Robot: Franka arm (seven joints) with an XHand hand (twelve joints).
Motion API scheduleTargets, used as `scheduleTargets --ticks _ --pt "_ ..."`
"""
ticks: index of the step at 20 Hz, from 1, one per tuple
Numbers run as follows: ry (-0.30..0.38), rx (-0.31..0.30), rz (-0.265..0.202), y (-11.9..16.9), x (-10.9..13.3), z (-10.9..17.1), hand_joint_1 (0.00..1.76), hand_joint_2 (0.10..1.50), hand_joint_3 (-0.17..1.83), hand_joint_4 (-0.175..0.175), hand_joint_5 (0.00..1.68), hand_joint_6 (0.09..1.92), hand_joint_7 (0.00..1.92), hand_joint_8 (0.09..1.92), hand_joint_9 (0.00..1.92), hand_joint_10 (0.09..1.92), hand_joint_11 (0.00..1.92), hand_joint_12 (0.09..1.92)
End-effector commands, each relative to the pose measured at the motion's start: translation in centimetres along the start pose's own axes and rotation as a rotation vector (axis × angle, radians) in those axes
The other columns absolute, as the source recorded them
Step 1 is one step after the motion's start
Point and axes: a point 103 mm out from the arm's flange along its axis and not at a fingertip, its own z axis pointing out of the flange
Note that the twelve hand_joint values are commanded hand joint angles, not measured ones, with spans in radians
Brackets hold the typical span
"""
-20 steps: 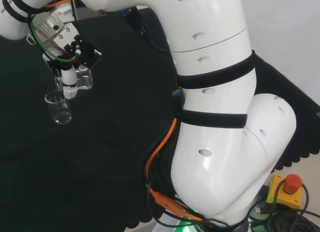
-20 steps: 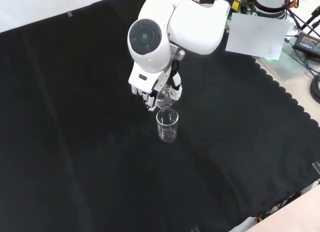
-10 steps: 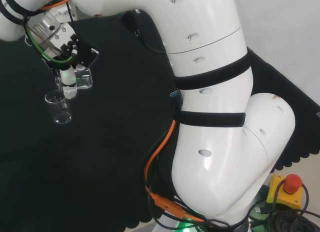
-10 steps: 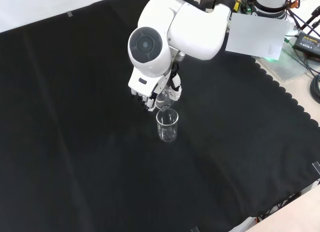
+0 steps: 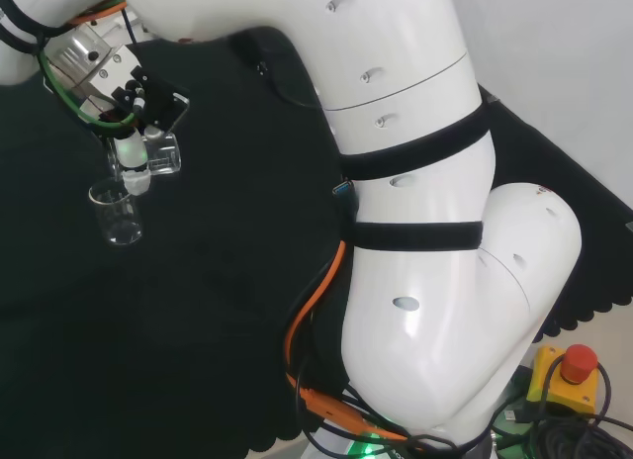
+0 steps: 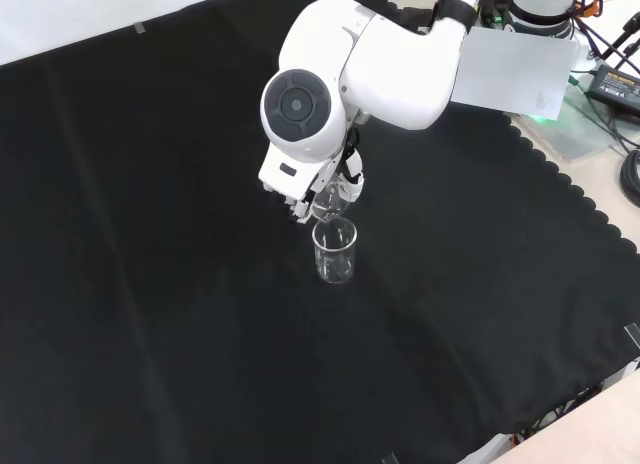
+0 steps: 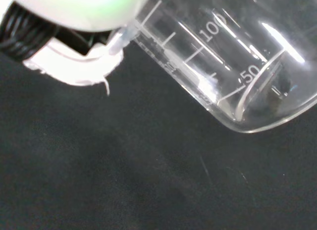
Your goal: Pour the water from the handheld beaker into the one on the table.
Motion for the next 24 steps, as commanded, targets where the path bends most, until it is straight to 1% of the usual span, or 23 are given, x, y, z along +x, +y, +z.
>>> scheduleTargets --ticks 1,9,12,18,24 --pt "-0.013 0.02 0.004 0.07 0.09 -0.24 1.17 0.59 0.69 0.175 1.39 0.46 1.79 0.09 1.66 0.1 1.2 0.84" --pt "-0.036 0.053 0.008 0.3 0.29 -0.69 1.16 0.59 0.69 0.175 1.39 0.47 1.79 0.09 1.66 0.1 1.21 0.84" --pt "-0.048 0.067 0.01 0.35 0.47 -0.82 1.16 0.59 0.7 0.175 1.37 0.5 1.79 0.09 1.66 0.11 1.21 0.83" --pt "-0.061 0.096 0.017 0.35 0.7 -0.88 1.16 0.59 0.7 0.175 1.37 0.52 1.79 0.09 1.66 0.11 1.21 0.83" --pt "-0.058 0.102 0.017 0.2 0.45 -0.73 1.16 0.59 0.7 0.175 1.36 0.52 1.8 0.09 1.66 0.11 1.21 0.83"
